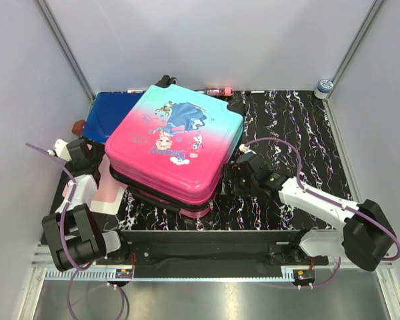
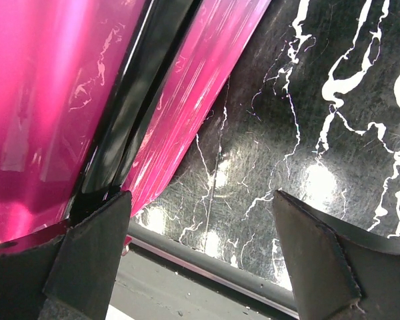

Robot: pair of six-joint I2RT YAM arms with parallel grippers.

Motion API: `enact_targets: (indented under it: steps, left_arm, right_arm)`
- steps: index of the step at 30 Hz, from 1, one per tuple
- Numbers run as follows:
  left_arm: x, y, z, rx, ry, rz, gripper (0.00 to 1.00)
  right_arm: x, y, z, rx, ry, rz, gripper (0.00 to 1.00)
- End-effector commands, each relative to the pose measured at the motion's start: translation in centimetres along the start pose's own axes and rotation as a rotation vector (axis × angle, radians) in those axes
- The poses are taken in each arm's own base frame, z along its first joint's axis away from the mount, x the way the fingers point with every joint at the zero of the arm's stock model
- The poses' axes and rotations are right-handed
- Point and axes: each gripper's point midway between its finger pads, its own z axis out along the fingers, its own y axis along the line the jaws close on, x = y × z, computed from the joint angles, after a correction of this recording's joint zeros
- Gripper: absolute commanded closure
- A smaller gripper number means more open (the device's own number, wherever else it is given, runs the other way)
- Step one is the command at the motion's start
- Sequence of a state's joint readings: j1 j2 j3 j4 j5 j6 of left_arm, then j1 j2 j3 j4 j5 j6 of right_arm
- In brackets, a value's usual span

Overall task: Pack the luggage
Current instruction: Zip the luggage at the corner of the board.

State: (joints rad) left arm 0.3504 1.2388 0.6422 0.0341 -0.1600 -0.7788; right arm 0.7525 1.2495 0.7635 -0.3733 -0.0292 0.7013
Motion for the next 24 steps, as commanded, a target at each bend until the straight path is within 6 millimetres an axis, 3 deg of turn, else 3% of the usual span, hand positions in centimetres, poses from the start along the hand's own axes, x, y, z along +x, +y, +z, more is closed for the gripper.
enact_targets:
  steps: [1, 7, 12, 13, 16, 20, 24]
  left_arm:
    - [-2.5, -0.1, 0.3, -0.032, -0.055, -0.006, 0.01]
    - [-2.6, 1.8, 0.3, -0.085, -0.074, -0.029, 0.01]
    - [-1.0, 2.1, 1.2, -0.082, -0.025, -0.023, 0.01]
    - [-0.6, 2.0, 1.8, -0.079, -0.004, -0.017, 0.01]
    - [0.6, 0.8, 2.5, -0.046, 0.053, 0.053, 0.01]
    - [2.1, -0.1, 3.1, -0.010, 0.114, 0.066, 0.01]
    - [3.5, -1.1, 3.4, 0.028, 0.172, 0.080, 0.01]
  right_arm:
    - [-2.7, 4.9, -0.6, -0.186, -0.102, -0.001, 0.05]
    - [-3.7, 3.6, -1.4, -0.109, -0.159, -0.007, 0.04]
    - [-3.1, 2.8, -2.1, -0.118, -0.172, -0.081, 0.03]
    - [-2.2, 1.8, -1.8, -0.106, -0.159, -0.098, 0.03]
    - [-1.6, 1.9, -3.8, -0.184, -0.208, -0.178, 0.04]
    - [-0.7, 3.1, -6.3, -0.353, -0.279, -0.327, 0.09]
    - [0.5, 4.2, -6.8, -0.468, -0.293, -0.412, 0.13]
